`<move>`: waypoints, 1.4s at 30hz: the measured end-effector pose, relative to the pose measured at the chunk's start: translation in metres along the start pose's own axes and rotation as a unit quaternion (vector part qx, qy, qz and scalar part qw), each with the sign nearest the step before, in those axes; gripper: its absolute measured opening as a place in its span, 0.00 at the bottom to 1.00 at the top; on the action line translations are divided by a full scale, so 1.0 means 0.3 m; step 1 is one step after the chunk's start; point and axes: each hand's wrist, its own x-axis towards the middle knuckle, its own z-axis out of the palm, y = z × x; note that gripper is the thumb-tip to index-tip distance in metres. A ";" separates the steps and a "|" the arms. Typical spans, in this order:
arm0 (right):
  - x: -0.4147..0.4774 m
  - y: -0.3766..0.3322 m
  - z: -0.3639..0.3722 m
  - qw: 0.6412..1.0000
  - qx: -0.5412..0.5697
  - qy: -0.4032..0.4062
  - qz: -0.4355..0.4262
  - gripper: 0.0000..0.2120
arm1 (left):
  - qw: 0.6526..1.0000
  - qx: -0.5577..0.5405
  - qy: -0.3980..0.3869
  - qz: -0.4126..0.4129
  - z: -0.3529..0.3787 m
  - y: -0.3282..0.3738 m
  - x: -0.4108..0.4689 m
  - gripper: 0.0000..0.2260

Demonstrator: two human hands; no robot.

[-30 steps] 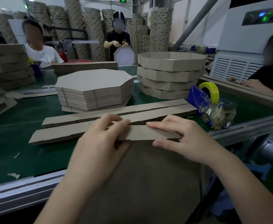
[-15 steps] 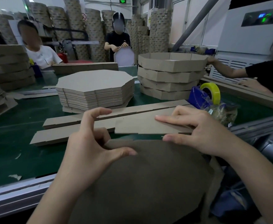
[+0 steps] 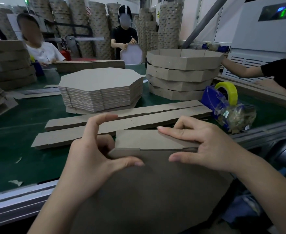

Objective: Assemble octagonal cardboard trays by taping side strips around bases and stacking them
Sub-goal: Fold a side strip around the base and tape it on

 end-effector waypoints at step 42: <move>-0.034 0.081 0.031 0.992 0.125 -0.030 0.018 0.30 | 0.919 0.283 -0.234 0.146 0.095 0.096 0.110 0.20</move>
